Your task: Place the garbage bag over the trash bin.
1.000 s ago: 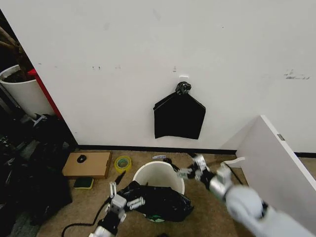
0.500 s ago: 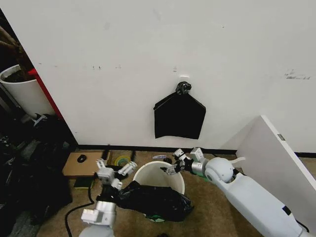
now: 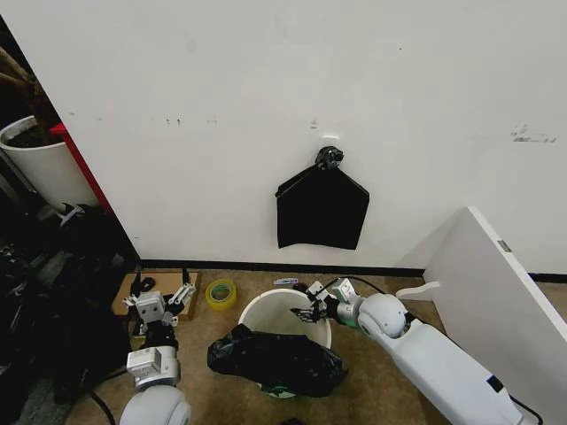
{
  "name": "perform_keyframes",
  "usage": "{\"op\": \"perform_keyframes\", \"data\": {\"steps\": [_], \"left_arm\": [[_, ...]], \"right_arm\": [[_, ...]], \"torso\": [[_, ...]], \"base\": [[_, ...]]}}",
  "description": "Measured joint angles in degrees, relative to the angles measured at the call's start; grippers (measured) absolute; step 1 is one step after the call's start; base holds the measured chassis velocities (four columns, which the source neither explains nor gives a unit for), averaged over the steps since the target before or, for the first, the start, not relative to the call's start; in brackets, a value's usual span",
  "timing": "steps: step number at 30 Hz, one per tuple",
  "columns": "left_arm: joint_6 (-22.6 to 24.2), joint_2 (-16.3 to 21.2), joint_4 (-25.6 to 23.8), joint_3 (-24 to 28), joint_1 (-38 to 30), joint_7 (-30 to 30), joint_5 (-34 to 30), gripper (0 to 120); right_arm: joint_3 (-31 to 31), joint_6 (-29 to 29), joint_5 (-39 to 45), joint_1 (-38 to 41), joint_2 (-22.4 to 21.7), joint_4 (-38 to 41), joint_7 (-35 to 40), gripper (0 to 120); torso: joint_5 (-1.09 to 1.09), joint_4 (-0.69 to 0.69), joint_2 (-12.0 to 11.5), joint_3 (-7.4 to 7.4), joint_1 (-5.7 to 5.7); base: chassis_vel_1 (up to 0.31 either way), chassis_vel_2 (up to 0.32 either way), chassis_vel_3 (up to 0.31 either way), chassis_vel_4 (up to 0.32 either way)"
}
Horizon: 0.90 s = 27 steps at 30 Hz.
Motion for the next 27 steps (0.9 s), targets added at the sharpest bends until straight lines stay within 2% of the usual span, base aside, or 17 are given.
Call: {"op": "perform_keyframes", "data": {"steps": [4, 8, 11, 14, 16, 17, 19, 20, 22, 27], "left_arm": [[-0.02, 0.06, 0.44, 0.39, -0.13, -0.25, 0.13, 100], [-0.07, 0.19, 1.14, 0.83, -0.32, -0.78, 0.15, 100], [-0.11, 0.26, 1.45, 1.12, -0.34, -1.04, 0.16, 100], [-0.18, 0.27, 1.92, 1.69, -0.39, -1.48, 0.18, 100], [-0.18, 0.25, 2.09, 1.90, -0.55, -1.69, 0.19, 100], [-0.18, 0.25, 2.09, 1.90, -0.55, -1.69, 0.19, 100], [-0.18, 0.30, 2.18, 2.07, -0.79, -1.82, 0.16, 100], [-0.18, 0.32, 2.18, 2.08, -0.83, -1.84, 0.15, 100], [-0.18, 0.47, 2.19, 2.11, -1.16, -1.97, 0.02, 100], [-0.18, 0.51, 2.19, 2.24, -1.42, -2.09, -0.08, 100]], "right_arm": [[0.02, -0.64, 0.92, -0.40, -0.52, 0.67, 1.48, 28], [0.35, -1.61, 3.13, -1.49, -1.17, 1.78, 4.35, 10], [0.35, -2.65, 5.61, -2.24, -1.65, 2.88, 7.39, 5], [1.26, -6.00, 12.74, -4.16, -2.60, 6.37, 15.46, 3], [1.95, -6.25, 17.82, -5.80, -3.05, 8.93, 21.21, 2], [1.95, -6.25, 17.82, -5.80, -3.05, 8.93, 21.21, 2], [2.51, -3.89, 27.53, -8.16, -3.34, 13.23, 32.29, 2], [2.60, -3.26, 29.00, -8.51, -3.34, 13.92, 34.01, 2], [3.88, 3.25, 39.00, -11.52, -2.81, 19.34, 46.33, 2], [6.76, 11.71, 47.28, -15.45, -0.34, 24.16, 58.44, 2]], "torso": [[0.00, 0.00, 0.00, 0.00, 0.00], [0.00, 0.00, 0.00, 0.00, 0.00], [0.02, 0.00, 0.01, 0.00, 0.00], [0.00, 0.01, 0.01, 0.00, 0.00], [0.00, -0.01, 0.01, 0.00, 0.00], [0.00, -0.01, 0.01, 0.00, 0.00], [-0.01, -0.01, 0.01, 0.00, 0.00], [-0.01, -0.01, 0.01, 0.00, 0.00], [-0.03, -0.01, 0.01, 0.00, 0.00], [0.02, 0.02, 0.01, 0.00, 0.00]], "base": [[0.000, 0.000, 0.000, 0.000], [0.000, 0.000, 0.000, 0.000], [0.000, 0.000, 0.000, 0.000], [0.000, 0.000, 0.000, 0.000], [0.000, 0.000, 0.000, 0.000], [0.000, 0.000, 0.000, 0.000], [0.000, 0.000, 0.000, 0.000], [0.000, 0.000, 0.000, 0.000], [0.000, 0.000, 0.000, 0.000], [0.000, 0.000, 0.000, 0.000]]}}
